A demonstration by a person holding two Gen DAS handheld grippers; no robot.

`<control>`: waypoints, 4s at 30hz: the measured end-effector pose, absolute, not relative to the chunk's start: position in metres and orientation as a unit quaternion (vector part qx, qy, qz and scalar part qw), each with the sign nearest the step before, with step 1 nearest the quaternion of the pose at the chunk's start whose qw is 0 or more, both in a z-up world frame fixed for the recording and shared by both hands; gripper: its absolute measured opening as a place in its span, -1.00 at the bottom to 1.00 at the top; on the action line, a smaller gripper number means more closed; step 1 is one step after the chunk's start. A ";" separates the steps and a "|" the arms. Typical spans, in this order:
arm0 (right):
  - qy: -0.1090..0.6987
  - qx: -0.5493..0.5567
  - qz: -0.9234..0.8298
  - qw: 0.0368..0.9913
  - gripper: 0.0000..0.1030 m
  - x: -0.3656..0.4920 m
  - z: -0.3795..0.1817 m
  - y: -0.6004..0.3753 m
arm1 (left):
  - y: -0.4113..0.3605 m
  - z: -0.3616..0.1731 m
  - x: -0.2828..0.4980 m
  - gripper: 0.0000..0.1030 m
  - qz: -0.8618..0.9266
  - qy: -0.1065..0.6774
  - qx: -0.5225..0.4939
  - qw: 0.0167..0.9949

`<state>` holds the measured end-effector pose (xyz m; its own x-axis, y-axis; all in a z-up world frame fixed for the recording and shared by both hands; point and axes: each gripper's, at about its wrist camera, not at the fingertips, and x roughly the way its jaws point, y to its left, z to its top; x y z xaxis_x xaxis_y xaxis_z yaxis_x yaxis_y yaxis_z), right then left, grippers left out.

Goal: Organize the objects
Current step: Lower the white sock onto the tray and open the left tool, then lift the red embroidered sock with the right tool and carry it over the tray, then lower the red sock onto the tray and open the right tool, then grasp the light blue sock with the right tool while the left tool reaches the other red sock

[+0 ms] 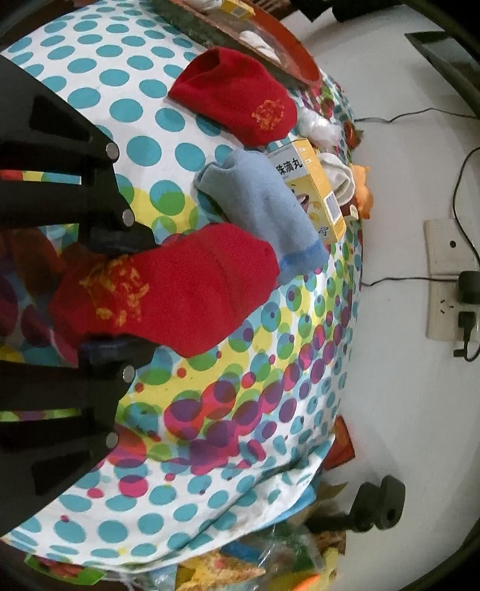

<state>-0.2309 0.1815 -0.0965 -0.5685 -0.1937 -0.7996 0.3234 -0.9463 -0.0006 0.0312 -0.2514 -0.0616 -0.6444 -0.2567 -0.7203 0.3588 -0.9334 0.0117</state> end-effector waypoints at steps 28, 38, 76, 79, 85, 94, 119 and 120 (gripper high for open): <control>0.103 0.402 -0.864 0.284 -0.42 -0.146 -0.040 0.025 | -0.259 -0.060 0.035 0.25 -0.897 0.079 0.390 0.194; 0.122 0.401 -0.844 0.336 -0.42 -0.131 -0.041 -0.049 | -0.262 -0.059 0.036 0.25 -0.897 0.089 0.387 0.192; 0.202 0.433 -0.813 0.333 0.00 -0.145 -0.085 -0.172 | -0.270 -0.057 0.038 0.25 -0.896 0.106 0.384 0.197; 0.200 0.425 -0.815 0.339 0.09 -0.140 -0.078 -0.168 | -0.269 -0.058 0.037 0.25 -0.895 0.103 0.386 0.198; 0.185 0.410 -0.823 0.348 0.25 -0.129 -0.062 -0.152 | -0.267 -0.060 0.036 0.25 -0.895 0.099 0.390 0.193; 0.155 0.384 -0.840 0.350 0.32 -0.115 -0.036 -0.100 | -0.261 -0.060 0.035 0.25 -0.896 0.091 0.392 0.189; 0.053 0.426 -0.889 0.158 0.34 -0.189 -0.084 0.132 | -0.226 -0.069 0.027 0.25 -0.897 0.039 0.406 0.171; 0.050 0.425 -0.890 0.156 0.34 -0.192 -0.084 0.134 | -0.223 -0.069 0.026 0.25 -0.897 0.035 0.406 0.169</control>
<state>-0.1920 0.1342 -0.0844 -0.5900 -0.2360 -0.7722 0.3211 -0.9460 0.0438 0.0261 -0.2230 -0.0686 -0.6134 -0.2759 -0.7400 0.3324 -0.9402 0.0751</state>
